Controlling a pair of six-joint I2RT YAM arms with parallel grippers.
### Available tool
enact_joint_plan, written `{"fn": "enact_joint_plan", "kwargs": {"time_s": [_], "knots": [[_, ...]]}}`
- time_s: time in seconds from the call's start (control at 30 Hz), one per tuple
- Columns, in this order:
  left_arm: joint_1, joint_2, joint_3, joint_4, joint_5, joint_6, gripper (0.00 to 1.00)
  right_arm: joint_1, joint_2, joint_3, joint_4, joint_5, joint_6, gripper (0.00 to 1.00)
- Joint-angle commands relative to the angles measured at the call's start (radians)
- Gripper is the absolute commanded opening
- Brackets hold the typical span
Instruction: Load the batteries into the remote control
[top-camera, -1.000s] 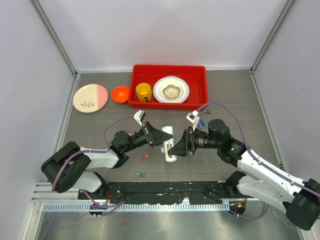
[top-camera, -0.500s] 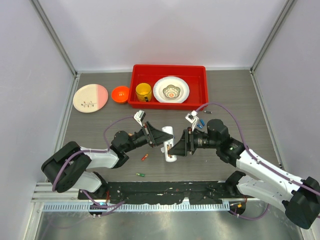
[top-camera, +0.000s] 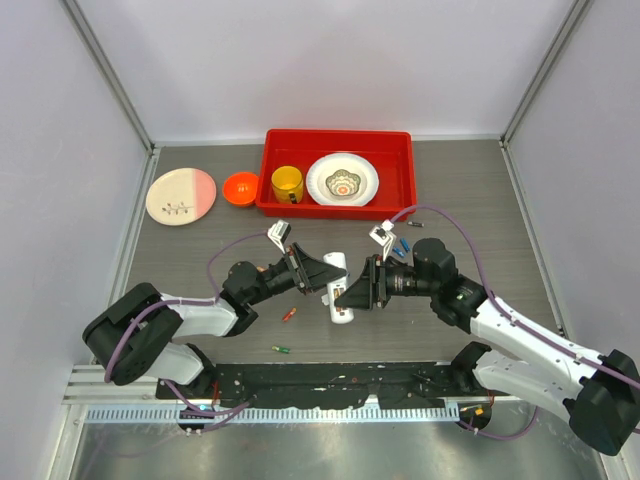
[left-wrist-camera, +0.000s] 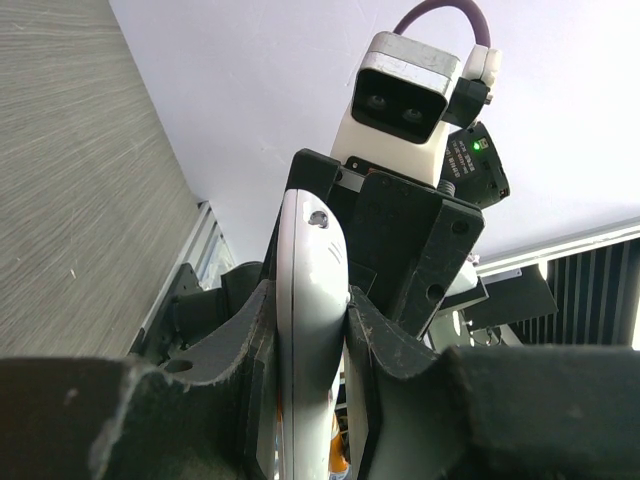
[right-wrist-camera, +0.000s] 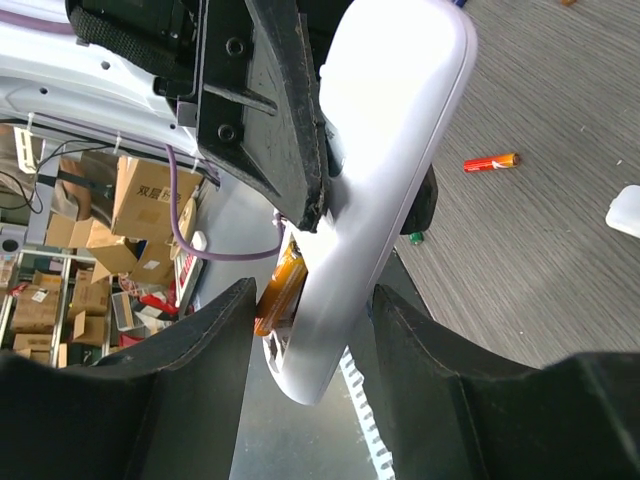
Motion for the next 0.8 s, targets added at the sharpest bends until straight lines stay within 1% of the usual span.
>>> {"fn": "enact_joint_plan", "kwargs": {"time_s": [0.0, 0.2, 0.77], "knots": [[-0.012, -0.020, 0.025, 0.266, 0.009, -0.007, 0.00, 0.000, 0.015, -0.016, 0.049, 0.020, 0.019, 0.54], [-0.023, -0.016, 0.026, 0.266, 0.006, -0.004, 0.00, 0.000, 0.028, -0.019, 0.078, 0.028, 0.039, 0.51], [-0.046, -0.011, 0.026, 0.266, -0.004, 0.005, 0.00, 0.000, 0.030, -0.040, 0.126, 0.086, 0.088, 0.34]]}}
